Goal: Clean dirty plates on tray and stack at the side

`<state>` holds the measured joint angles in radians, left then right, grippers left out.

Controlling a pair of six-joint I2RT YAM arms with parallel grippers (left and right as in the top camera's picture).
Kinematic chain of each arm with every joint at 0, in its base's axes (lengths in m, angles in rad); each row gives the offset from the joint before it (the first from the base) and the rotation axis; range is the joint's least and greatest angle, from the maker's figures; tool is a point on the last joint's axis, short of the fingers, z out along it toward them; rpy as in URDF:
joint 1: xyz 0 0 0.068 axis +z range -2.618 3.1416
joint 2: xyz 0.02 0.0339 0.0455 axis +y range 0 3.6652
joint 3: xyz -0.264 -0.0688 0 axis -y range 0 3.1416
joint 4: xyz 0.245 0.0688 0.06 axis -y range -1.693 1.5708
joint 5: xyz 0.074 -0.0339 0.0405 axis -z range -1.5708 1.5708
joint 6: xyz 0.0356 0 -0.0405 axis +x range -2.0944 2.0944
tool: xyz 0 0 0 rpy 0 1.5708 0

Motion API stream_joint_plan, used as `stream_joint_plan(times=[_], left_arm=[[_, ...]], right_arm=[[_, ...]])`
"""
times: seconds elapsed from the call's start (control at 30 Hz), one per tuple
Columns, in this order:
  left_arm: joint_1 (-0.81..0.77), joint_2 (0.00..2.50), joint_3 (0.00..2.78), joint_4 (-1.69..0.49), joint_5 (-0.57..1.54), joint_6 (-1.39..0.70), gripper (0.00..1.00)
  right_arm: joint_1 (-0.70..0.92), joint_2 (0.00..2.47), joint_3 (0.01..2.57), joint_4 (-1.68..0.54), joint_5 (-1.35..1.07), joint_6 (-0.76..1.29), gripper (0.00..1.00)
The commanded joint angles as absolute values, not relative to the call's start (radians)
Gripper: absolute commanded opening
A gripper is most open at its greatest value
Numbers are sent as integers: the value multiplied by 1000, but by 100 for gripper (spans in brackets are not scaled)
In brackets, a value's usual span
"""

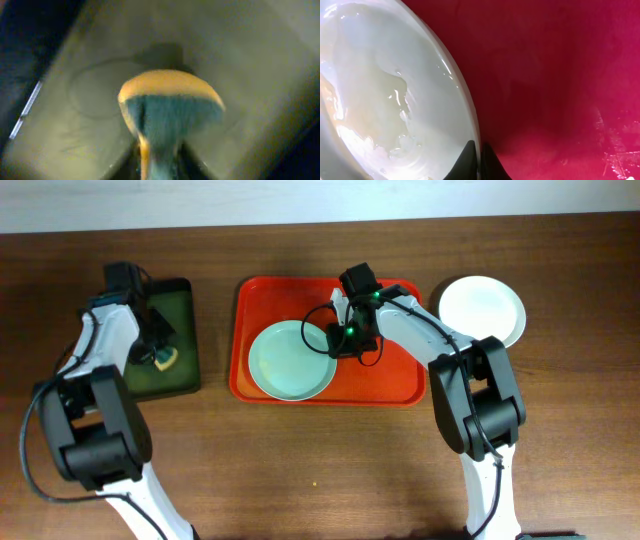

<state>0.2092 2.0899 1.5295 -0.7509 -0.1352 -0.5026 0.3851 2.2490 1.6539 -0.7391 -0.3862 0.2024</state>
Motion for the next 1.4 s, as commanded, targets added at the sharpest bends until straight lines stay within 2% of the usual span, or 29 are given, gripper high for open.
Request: stream_joint_plan(times=[0.0, 0.17, 0.2, 0.33, 0.47, 0.53, 0.63, 0.7, 0.77, 1.0, 1.2, 1.27, 1.3, 1.33, 1.37], left_arm=[[216, 2079, 1568, -780, -110, -503, 52], [228, 1980, 1787, -1020, -86, -503, 54], [228, 1948, 1827, -1080, -85, -503, 99], [228, 1903, 1834, -1119, -86, -503, 99], [228, 1903, 1834, -1119, -86, -503, 99], [228, 1903, 1834, -1119, -86, -503, 99], [228, 1903, 1834, -1119, -86, -503, 99], [228, 1903, 1834, -1119, -86, -503, 99], [228, 1903, 1834, -1119, -86, -503, 99], [228, 1903, 1834, -1119, -86, -503, 99], [231, 1903, 1834, -1119, -86, -503, 99], [232, 1903, 1834, -1119, -86, -503, 99], [232, 1903, 1834, -1119, -86, -503, 99], [232, 1903, 1834, -1119, -86, -503, 99], [232, 1903, 1834, -1119, -86, -503, 99]], right_arm=[[372, 2290, 1640, -750, -283, 188, 4], [372, 2290, 1640, -745, -278, 188, 4], [372, 2290, 1641, -744, -278, 188, 4], [374, 2285, 1687, -805, -274, 187, 4], [416, 2181, 1697, -861, -86, 192, 4], [475, 2084, 1708, -867, 130, 192, 4], [612, 1972, 1748, -875, 696, 170, 4], [689, 1944, 1751, -812, 933, 47, 4], [777, 1941, 1751, -653, 1144, -220, 4], [889, 1941, 1751, -247, 1280, -818, 4], [890, 1941, 1751, -204, 1306, -1008, 4], [890, 1941, 1750, -205, 1324, -987, 4], [887, 1941, 1750, -216, 1338, -854, 4], [870, 1942, 1750, -321, 1303, -615, 4], [845, 1949, 1750, -474, 1166, -489, 4]])
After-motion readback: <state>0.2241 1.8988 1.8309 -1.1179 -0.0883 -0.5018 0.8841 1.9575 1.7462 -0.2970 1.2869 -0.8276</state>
